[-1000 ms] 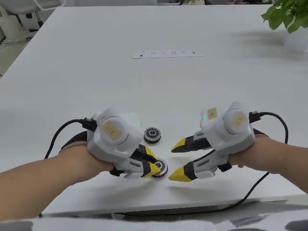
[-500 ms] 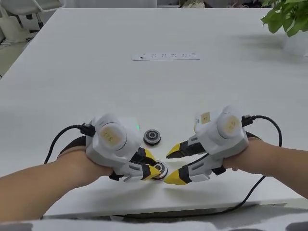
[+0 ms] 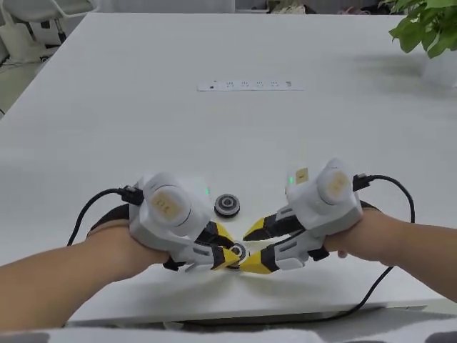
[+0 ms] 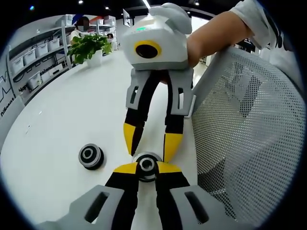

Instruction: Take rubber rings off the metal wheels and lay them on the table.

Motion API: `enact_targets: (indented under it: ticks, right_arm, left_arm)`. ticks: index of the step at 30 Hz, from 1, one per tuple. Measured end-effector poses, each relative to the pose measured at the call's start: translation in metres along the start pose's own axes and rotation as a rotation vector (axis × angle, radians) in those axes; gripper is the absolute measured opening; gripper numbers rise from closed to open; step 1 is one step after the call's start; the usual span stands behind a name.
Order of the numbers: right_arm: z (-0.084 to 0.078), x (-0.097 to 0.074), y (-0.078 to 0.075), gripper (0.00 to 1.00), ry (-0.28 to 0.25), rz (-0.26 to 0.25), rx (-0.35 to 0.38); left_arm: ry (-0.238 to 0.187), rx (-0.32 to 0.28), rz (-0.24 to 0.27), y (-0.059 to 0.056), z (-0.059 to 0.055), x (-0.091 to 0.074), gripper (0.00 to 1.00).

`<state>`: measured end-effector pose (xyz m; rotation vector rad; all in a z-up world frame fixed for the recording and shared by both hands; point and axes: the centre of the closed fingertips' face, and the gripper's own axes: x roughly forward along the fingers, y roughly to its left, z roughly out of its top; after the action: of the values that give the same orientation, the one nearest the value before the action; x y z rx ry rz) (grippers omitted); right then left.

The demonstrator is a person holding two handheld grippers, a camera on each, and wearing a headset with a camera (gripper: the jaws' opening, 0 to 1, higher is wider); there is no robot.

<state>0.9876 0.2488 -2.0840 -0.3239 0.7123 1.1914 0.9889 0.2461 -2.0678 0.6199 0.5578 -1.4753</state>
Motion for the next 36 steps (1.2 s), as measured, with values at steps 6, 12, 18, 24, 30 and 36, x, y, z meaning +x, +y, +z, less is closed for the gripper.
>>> enact_targets:
  ticks: [6,12,18,24,30,36]
  right_arm:
    - [-0.001,0.000,0.003,0.24,-0.008,0.014,0.008]
    - [-0.002,-0.002,0.003,0.22,-0.011,0.012,-0.003]
    - [-0.006,-0.005,0.003,0.14,-0.001,0.010,-0.015]
    - [-0.010,-0.006,0.002,0.07,0.006,-0.003,-0.023]
    - [-0.011,-0.007,0.002,0.03,0.013,-0.003,-0.010]
    - [-0.011,-0.009,0.000,0.00,0.015,-0.005,0.033]
  left_arm:
    - [-0.002,-0.001,0.003,0.000,0.000,0.001,0.08]
    - [-0.002,-0.001,0.007,0.001,0.000,0.001,0.08]
    - [-0.002,-0.004,0.012,0.001,0.000,0.001,0.08]
    - [-0.003,-0.007,0.018,0.001,0.000,0.001,0.08]
    - [-0.003,-0.005,0.022,0.001,0.000,0.001,0.08]
    - [-0.003,-0.005,0.023,0.001,0.000,0.001,0.08]
